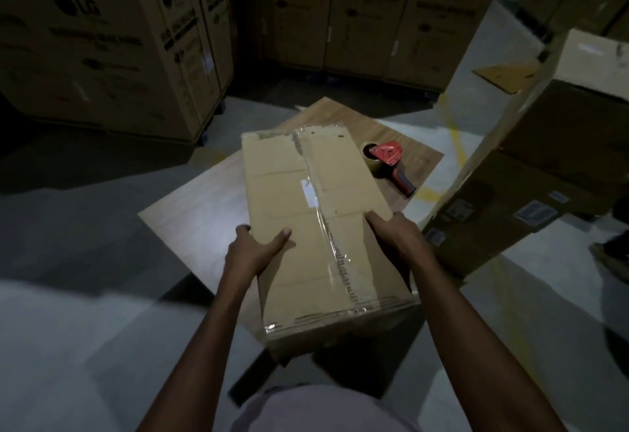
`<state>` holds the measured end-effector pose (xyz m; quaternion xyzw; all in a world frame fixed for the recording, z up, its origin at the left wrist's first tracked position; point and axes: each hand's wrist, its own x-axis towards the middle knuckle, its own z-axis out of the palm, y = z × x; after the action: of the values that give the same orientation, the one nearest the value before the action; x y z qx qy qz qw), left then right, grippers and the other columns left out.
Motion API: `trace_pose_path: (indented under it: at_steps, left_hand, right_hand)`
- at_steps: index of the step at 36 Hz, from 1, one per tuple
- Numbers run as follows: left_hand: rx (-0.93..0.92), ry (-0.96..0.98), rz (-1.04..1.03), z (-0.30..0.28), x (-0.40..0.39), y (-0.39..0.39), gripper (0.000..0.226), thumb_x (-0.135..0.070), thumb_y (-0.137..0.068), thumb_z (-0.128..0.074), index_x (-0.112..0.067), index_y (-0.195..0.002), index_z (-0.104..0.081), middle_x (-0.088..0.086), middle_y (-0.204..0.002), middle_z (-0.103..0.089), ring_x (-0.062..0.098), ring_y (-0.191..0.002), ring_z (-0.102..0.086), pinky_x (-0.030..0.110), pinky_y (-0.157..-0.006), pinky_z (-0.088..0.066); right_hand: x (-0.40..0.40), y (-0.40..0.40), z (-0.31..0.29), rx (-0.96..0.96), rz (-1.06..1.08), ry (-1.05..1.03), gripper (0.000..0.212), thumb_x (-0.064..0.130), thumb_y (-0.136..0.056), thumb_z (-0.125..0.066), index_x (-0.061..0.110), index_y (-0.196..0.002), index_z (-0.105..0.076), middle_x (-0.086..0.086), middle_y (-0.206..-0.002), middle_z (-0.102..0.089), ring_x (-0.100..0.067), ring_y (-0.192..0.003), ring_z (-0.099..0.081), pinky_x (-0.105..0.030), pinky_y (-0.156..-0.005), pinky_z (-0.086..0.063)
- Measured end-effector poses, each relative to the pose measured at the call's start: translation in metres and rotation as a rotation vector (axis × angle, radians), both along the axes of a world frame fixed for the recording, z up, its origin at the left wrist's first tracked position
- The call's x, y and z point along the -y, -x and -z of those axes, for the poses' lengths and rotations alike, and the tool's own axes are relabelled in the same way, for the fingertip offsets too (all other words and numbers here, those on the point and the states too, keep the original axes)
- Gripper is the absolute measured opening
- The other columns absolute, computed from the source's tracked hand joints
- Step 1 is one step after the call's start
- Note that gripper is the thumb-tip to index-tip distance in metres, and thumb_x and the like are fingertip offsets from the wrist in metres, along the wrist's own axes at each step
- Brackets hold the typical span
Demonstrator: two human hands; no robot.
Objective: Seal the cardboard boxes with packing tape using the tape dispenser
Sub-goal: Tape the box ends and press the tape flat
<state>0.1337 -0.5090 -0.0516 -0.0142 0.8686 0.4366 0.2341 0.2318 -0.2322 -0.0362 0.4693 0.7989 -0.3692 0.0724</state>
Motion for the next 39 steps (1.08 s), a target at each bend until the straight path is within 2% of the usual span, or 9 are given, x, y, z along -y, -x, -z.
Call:
trace_pose_path:
  at_steps: [4, 10, 14, 16, 19, 22, 27, 30, 39]
  left_hand:
    - [-0.058, -0.153, -0.112, 0.003, -0.014, -0.005, 0.090, -0.068, -0.066, -0.084, -0.013, -0.130, -0.053, 0.006, -0.125, -0.067, 0.027, -0.112, -0.064, 0.044, -0.095, -0.055]
    - [-0.056, -0.134, -0.090, 0.007, -0.005, -0.015, 0.091, -0.074, -0.059, -0.083, -0.019, -0.126, -0.057, 0.002, -0.118, -0.069, 0.024, -0.104, -0.066, 0.044, -0.091, -0.057]
    - [0.016, -0.079, -0.052, 0.001, -0.002, -0.018, 0.098, -0.072, -0.054, -0.086, -0.019, -0.126, -0.047, 0.003, -0.116, -0.063, 0.025, -0.101, -0.063, 0.047, -0.091, -0.056]
    - [0.055, -0.071, -0.064, -0.007, -0.008, -0.022, 0.097, -0.064, -0.055, -0.088, -0.014, -0.128, -0.048, 0.007, -0.117, -0.064, 0.028, -0.103, -0.063, 0.049, -0.092, -0.056]
    - [-0.019, -0.035, -0.136, -0.014, -0.027, -0.036, 0.093, -0.055, -0.062, -0.085, -0.011, -0.133, -0.045, 0.012, -0.126, -0.061, 0.033, -0.110, -0.061, 0.052, -0.096, -0.053]
    - [-0.247, 0.122, -0.169, -0.019, -0.042, -0.060, 0.113, -0.054, -0.073, -0.083, -0.017, -0.155, -0.015, 0.018, -0.153, -0.035, 0.041, -0.137, -0.038, 0.057, -0.112, -0.034]
    - [-0.290, 0.245, 0.176, -0.016, -0.048, -0.096, 0.145, -0.074, -0.057, -0.083, -0.040, -0.157, 0.016, 0.010, -0.167, 0.019, 0.038, -0.153, 0.018, 0.060, -0.122, 0.000]
    - [-0.356, 0.272, 0.259, -0.009, -0.040, -0.105, 0.141, -0.079, -0.054, -0.081, -0.042, -0.158, 0.007, 0.004, -0.166, 0.024, 0.034, -0.151, 0.027, 0.059, -0.122, 0.008]
    - [-0.537, 0.304, 0.120, 0.000, -0.039, -0.113, 0.111, -0.074, -0.063, -0.078, -0.029, -0.154, -0.033, 0.005, -0.167, -0.014, 0.026, -0.154, -0.009, 0.053, -0.122, -0.010]
  right_hand:
    - [0.009, -0.003, 0.006, -0.111, 0.021, -0.121, 0.083, 0.073, -0.092, -0.053, 0.003, -0.136, -0.059, -0.023, -0.134, -0.063, -0.043, -0.117, -0.061, -0.039, -0.083, -0.047]
    - [-0.001, -0.018, 0.008, -0.034, -0.016, 0.030, 0.098, 0.075, -0.089, -0.060, 0.005, -0.154, -0.038, -0.021, -0.151, -0.051, -0.043, -0.132, -0.054, -0.047, -0.103, -0.049]
    - [-0.014, -0.032, 0.004, 0.024, -0.026, 0.221, 0.089, 0.070, -0.088, -0.068, 0.002, -0.145, -0.054, -0.021, -0.145, -0.058, -0.044, -0.127, -0.059, -0.057, -0.109, -0.048]
    - [-0.013, -0.037, 0.000, 0.056, -0.064, 0.143, 0.085, 0.068, -0.091, -0.066, 0.001, -0.143, -0.055, -0.023, -0.143, -0.059, -0.043, -0.126, -0.060, -0.054, -0.109, -0.049]
    - [0.000, -0.037, -0.004, 0.009, -0.166, -0.139, 0.095, 0.063, -0.093, -0.065, 0.010, -0.161, -0.024, -0.023, -0.162, -0.032, -0.045, -0.142, -0.042, -0.054, -0.113, -0.042]
    - [0.025, -0.043, -0.003, -0.095, -0.279, -0.115, 0.122, 0.072, -0.083, -0.071, 0.024, -0.165, 0.006, -0.016, -0.173, 0.002, -0.046, -0.154, -0.019, -0.064, -0.120, -0.029]
    - [0.040, -0.059, 0.005, -0.088, -0.339, -0.191, 0.127, 0.081, -0.078, -0.068, 0.027, -0.164, 0.009, -0.013, -0.173, 0.007, -0.044, -0.155, -0.015, -0.063, -0.120, -0.024]
    - [0.042, -0.068, 0.002, -0.143, -0.328, -0.197, 0.121, 0.074, -0.083, -0.069, 0.022, -0.164, 0.005, -0.013, -0.174, 0.004, -0.042, -0.157, -0.011, -0.061, -0.123, -0.019]
    - [0.068, -0.106, 0.014, -0.055, -0.466, -0.276, 0.131, 0.099, -0.071, -0.048, 0.032, -0.159, 0.022, -0.009, -0.170, 0.029, -0.041, -0.158, 0.019, -0.063, -0.124, 0.002]
